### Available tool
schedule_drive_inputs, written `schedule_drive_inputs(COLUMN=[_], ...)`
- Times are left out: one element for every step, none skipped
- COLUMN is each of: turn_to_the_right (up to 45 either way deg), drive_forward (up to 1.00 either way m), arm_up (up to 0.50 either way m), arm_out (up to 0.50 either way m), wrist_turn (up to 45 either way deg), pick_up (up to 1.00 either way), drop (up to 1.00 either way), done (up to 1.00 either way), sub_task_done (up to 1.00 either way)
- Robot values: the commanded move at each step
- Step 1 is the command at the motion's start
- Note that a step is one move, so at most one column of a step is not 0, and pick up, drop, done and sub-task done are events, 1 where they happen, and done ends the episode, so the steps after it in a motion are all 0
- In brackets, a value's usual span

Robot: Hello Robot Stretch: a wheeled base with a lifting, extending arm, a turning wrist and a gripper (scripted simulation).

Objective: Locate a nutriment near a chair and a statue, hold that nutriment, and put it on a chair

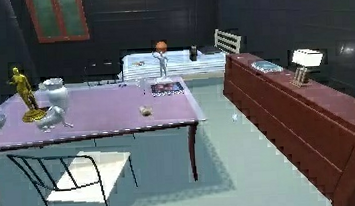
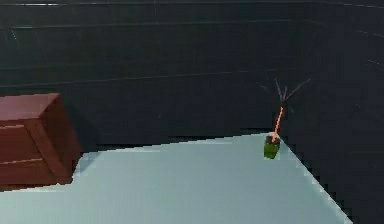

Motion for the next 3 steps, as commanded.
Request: schedule_drive_inputs(turn_to_the_right=[-9.0,0.0,-45.0], drive_forward=[0.00,0.60,0.00], arm_up=[0.00,0.00,0.00], arm_out=[0.00,0.00,0.00], wrist_turn=[0.0,0.0,0.0], pick_up=[0.00,0.00,0.00], drop=[0.00,0.00,0.00], done=[0.00,0.00,0.00], sub_task_done=[0.00,0.00,0.00])
